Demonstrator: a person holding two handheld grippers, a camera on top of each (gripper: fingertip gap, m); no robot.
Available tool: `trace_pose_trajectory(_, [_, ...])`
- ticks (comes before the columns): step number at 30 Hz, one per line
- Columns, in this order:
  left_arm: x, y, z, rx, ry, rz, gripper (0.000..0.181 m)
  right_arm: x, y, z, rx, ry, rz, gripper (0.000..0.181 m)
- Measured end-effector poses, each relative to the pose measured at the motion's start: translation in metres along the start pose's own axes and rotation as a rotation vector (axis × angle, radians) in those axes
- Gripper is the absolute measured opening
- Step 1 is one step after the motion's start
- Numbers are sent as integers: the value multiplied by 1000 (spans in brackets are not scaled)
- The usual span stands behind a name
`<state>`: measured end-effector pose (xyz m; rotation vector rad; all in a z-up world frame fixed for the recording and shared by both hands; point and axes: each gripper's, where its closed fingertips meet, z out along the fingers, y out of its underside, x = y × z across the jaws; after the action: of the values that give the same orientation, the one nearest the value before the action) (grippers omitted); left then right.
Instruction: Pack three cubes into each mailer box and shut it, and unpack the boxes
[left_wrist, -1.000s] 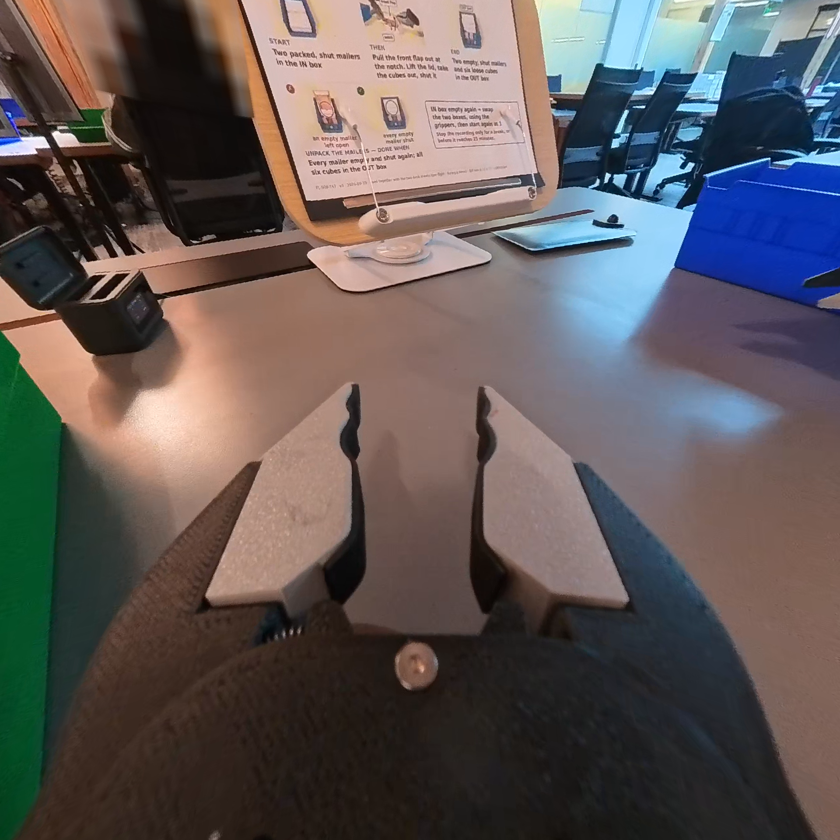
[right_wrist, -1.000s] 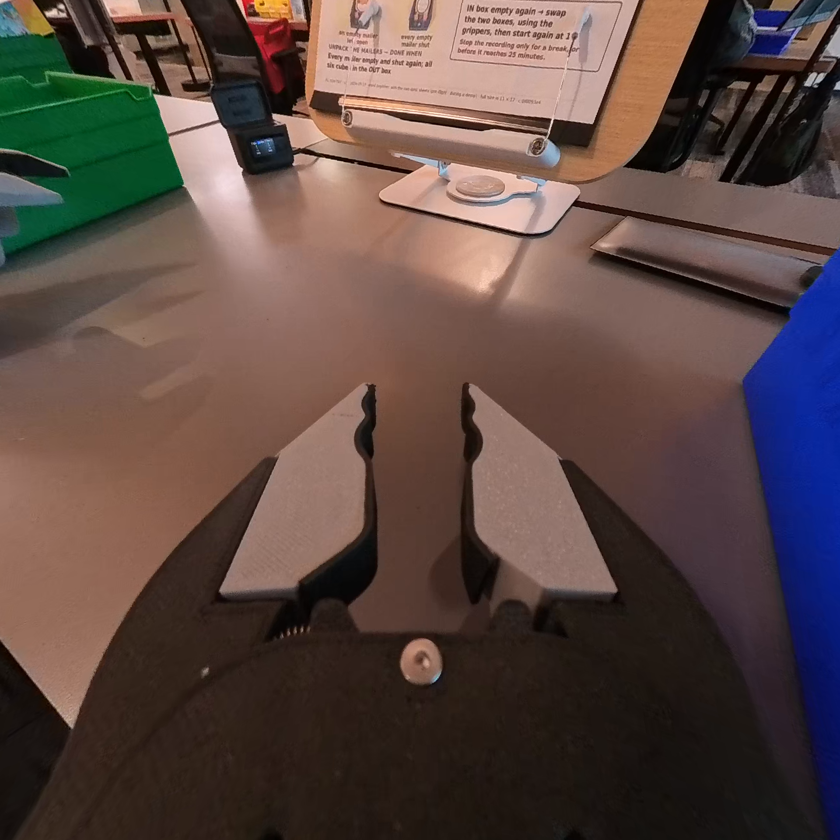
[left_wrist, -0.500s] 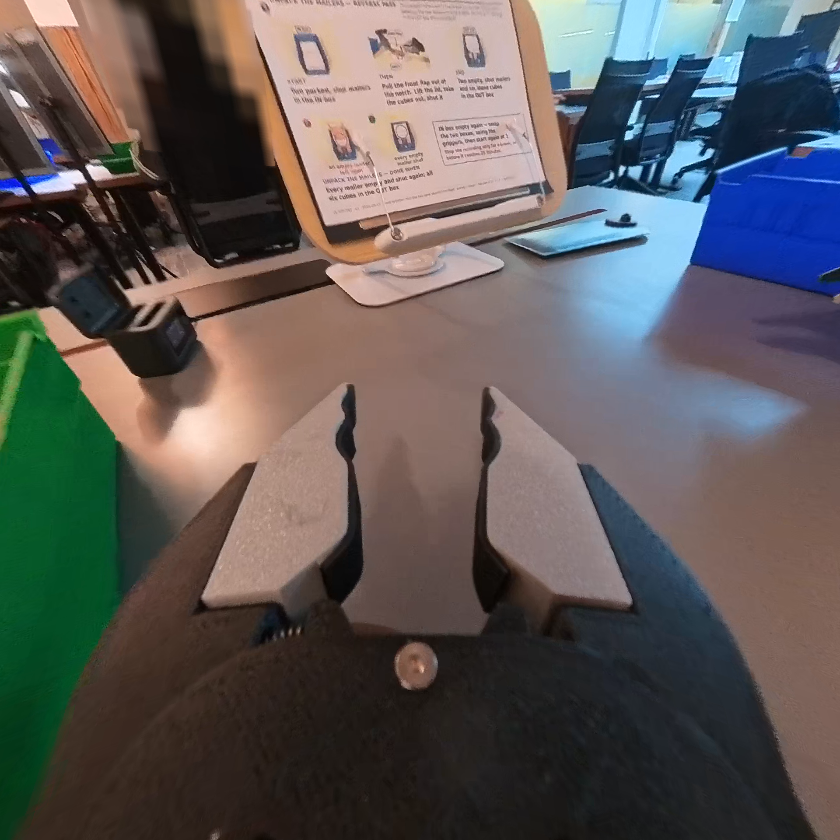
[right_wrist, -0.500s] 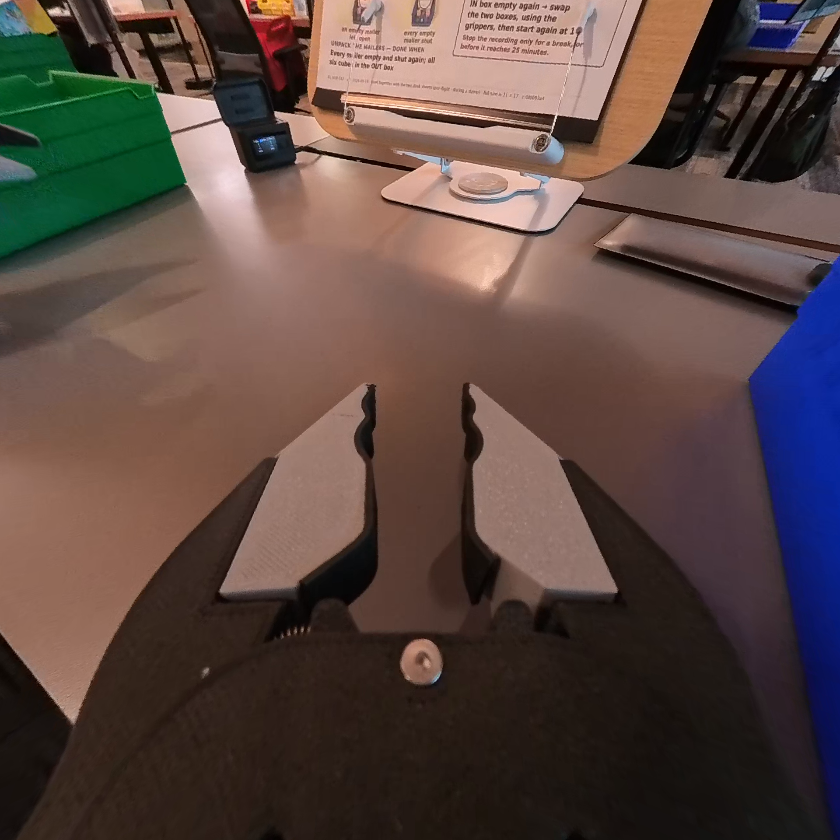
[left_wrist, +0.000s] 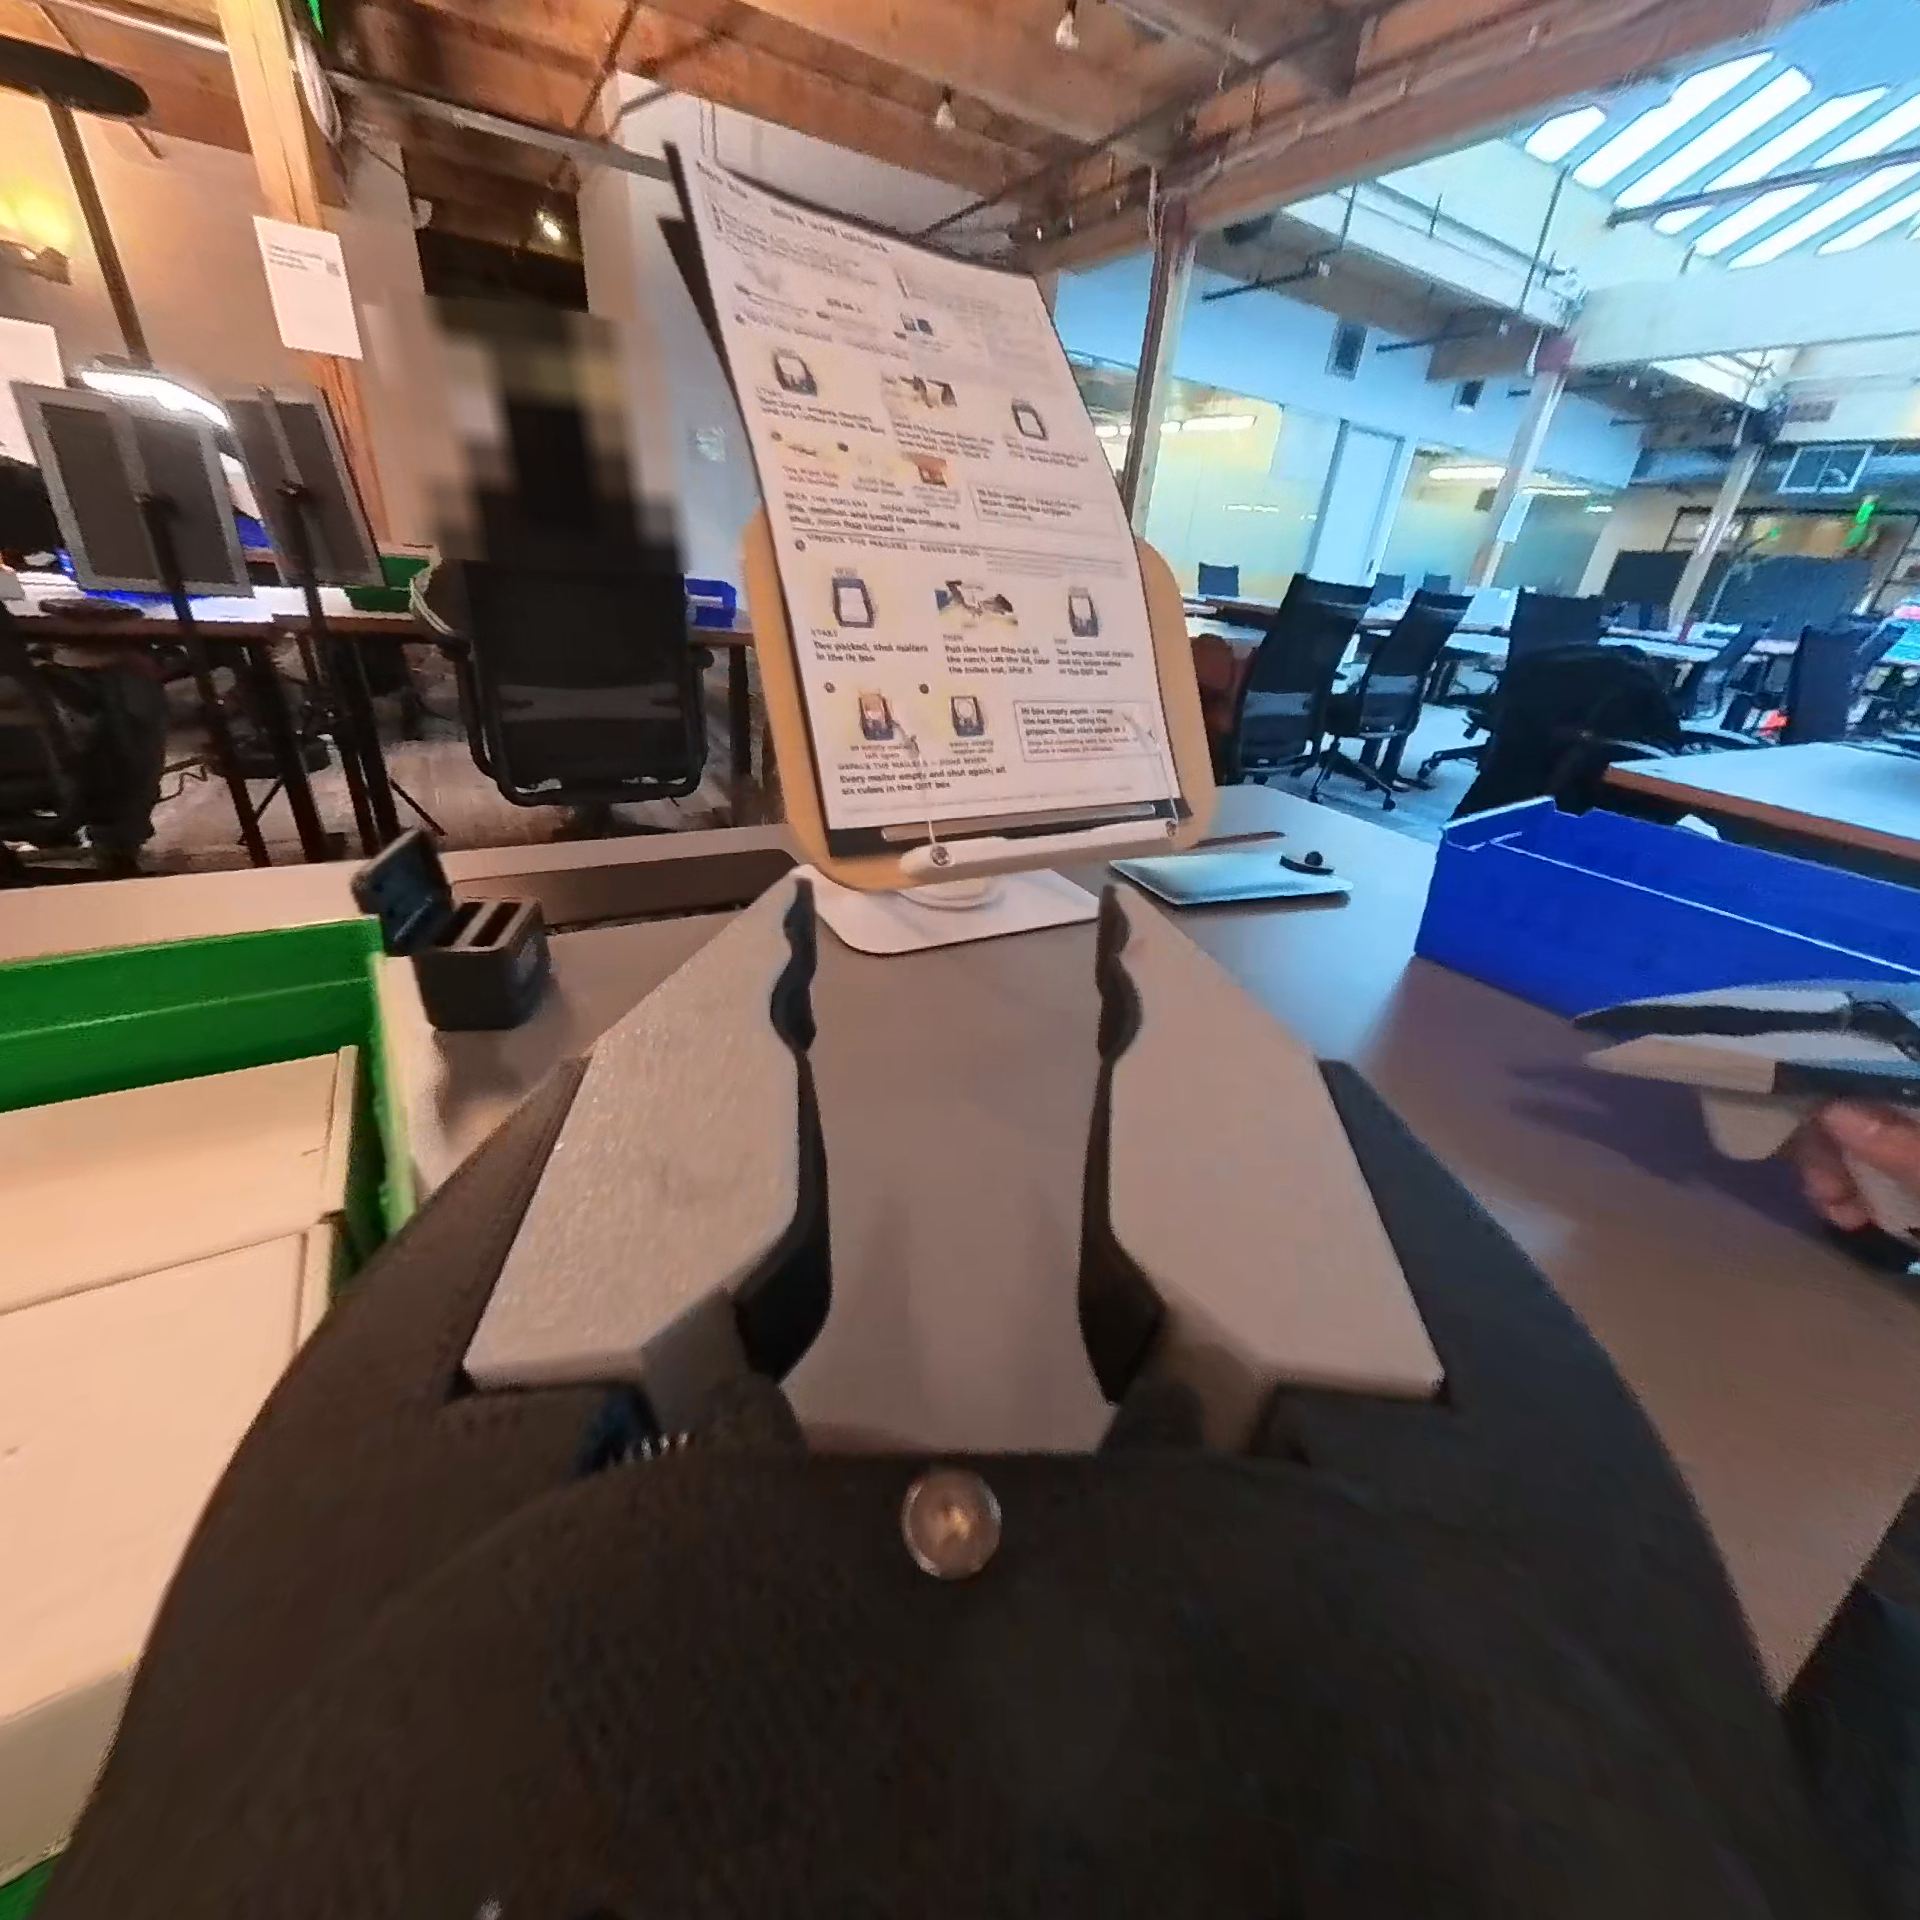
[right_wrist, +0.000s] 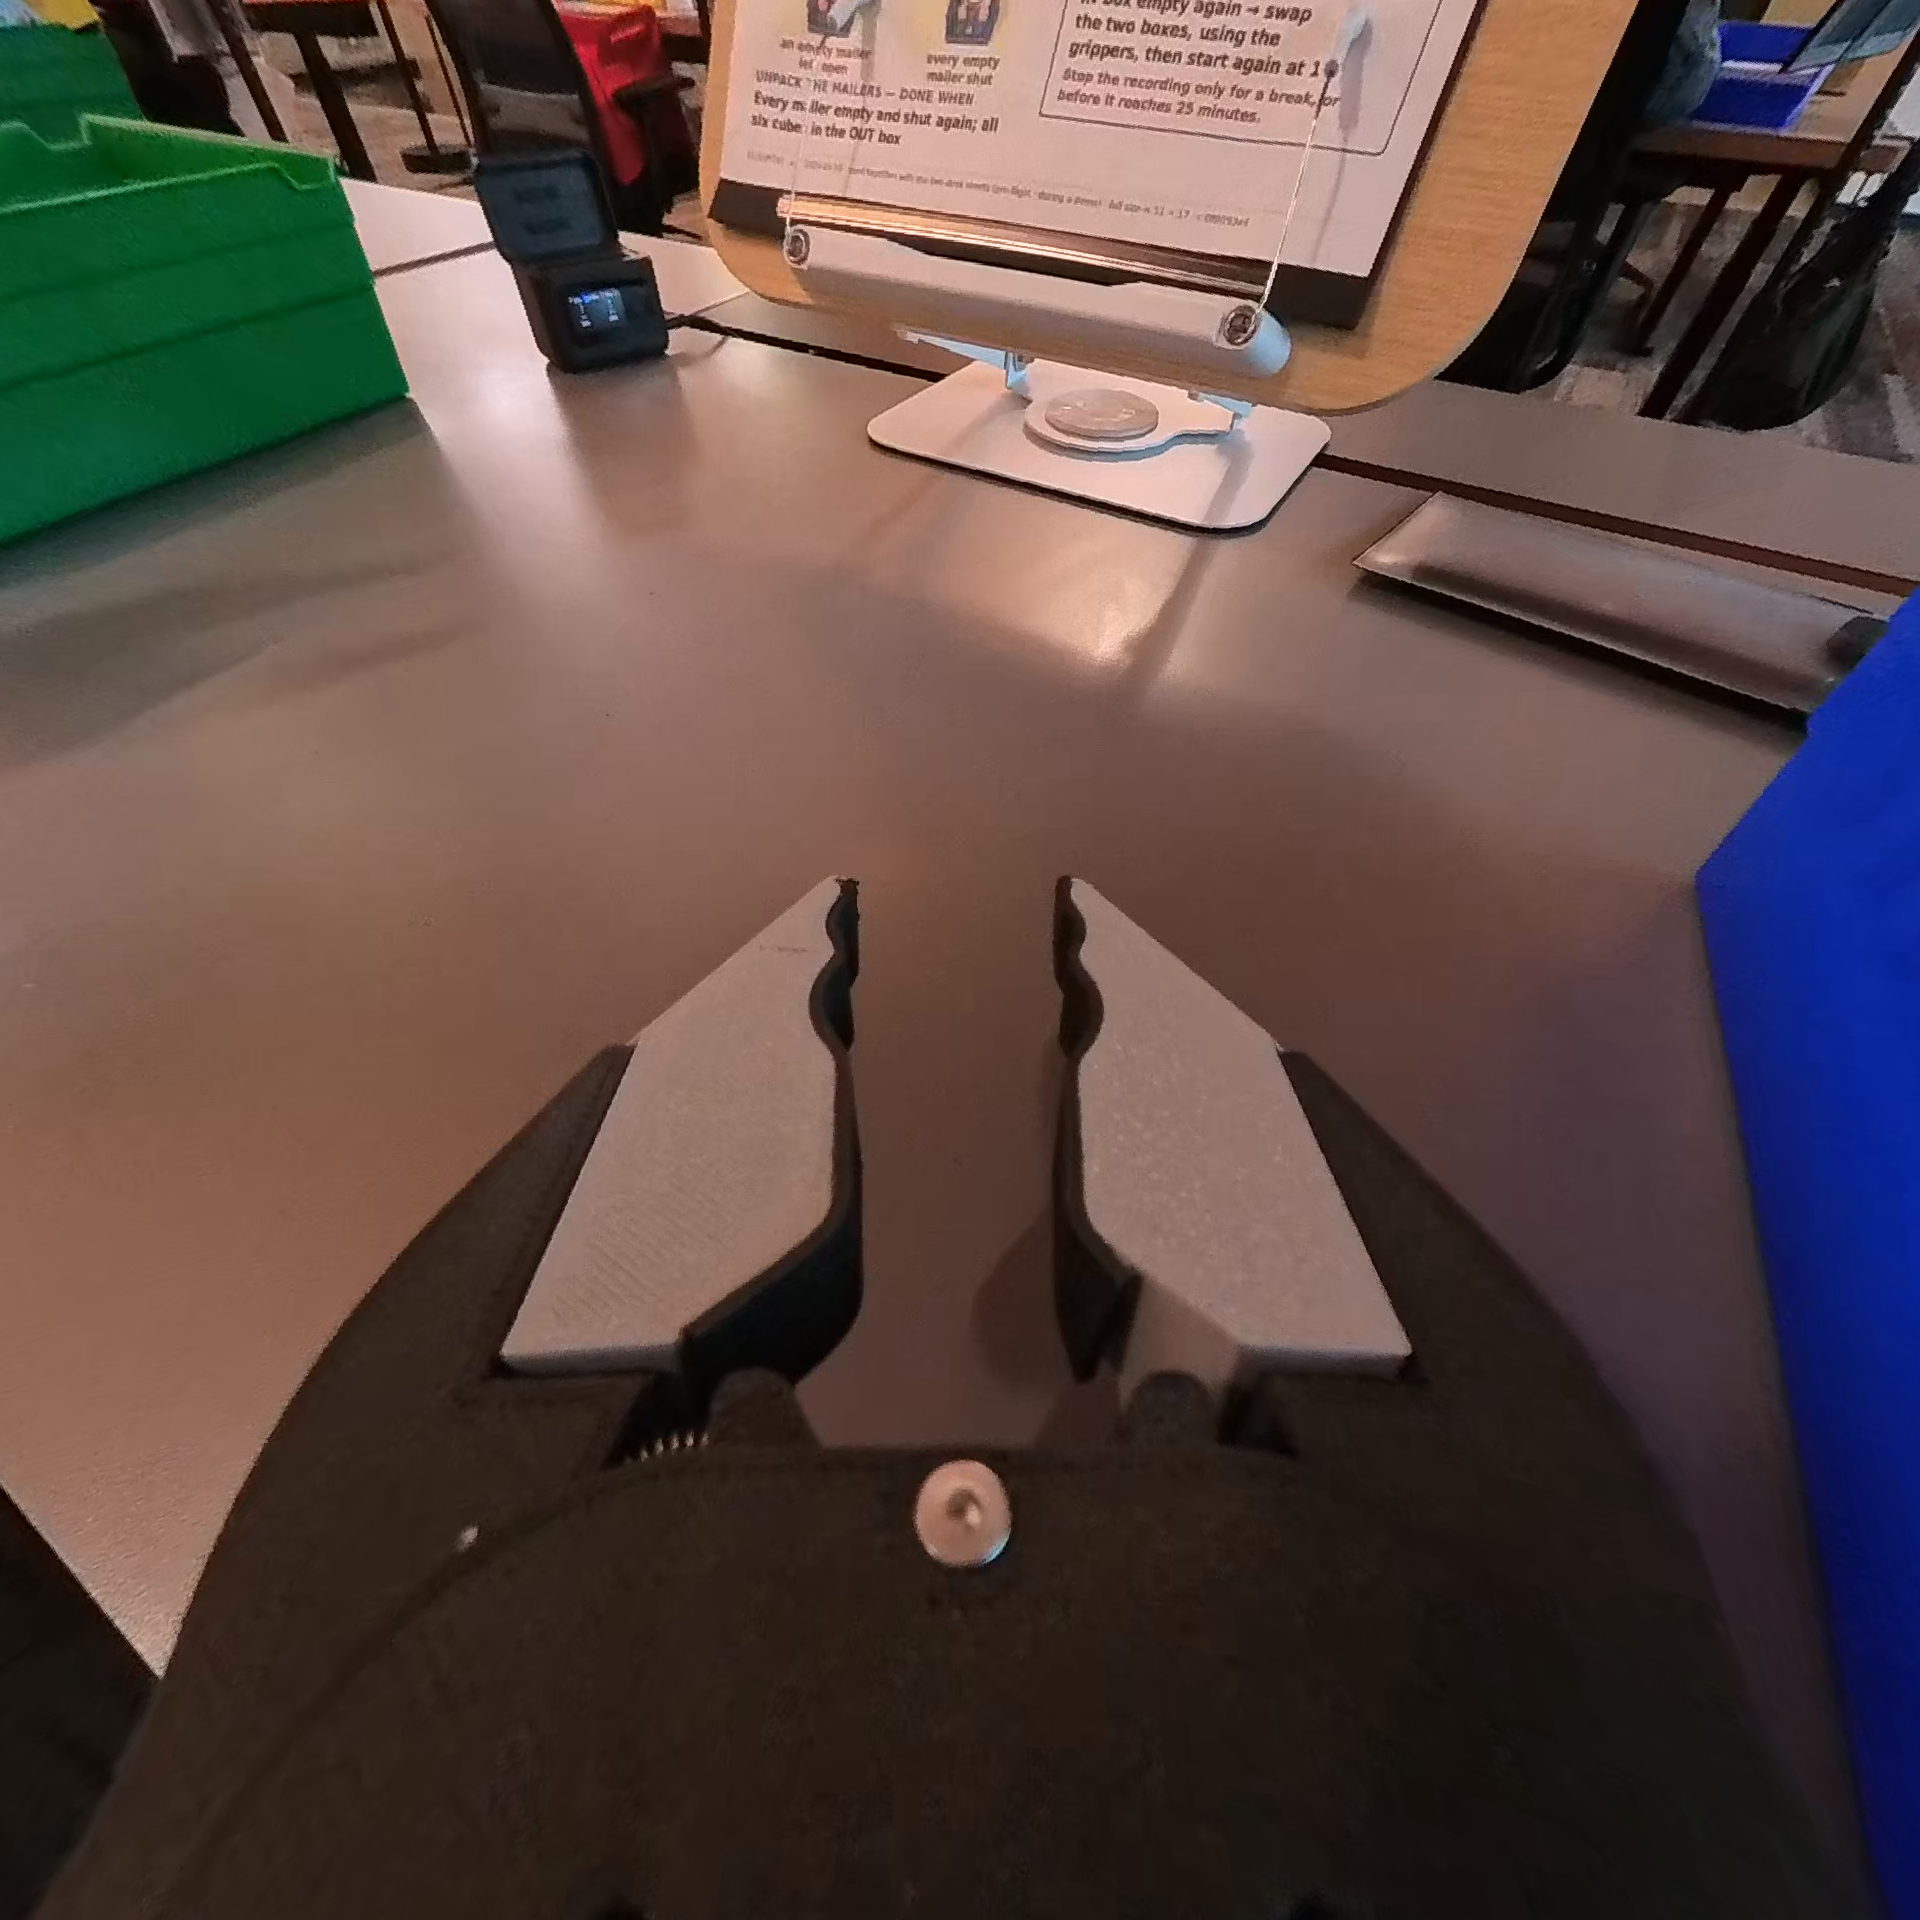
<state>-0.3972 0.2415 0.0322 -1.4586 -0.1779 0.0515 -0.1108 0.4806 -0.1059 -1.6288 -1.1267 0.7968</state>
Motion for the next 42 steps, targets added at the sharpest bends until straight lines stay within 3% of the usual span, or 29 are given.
trace_pose_trajectory(42, [-50,-9,-23,27,-123,-26,62,-1,1,0,-6,-1,-6,35])
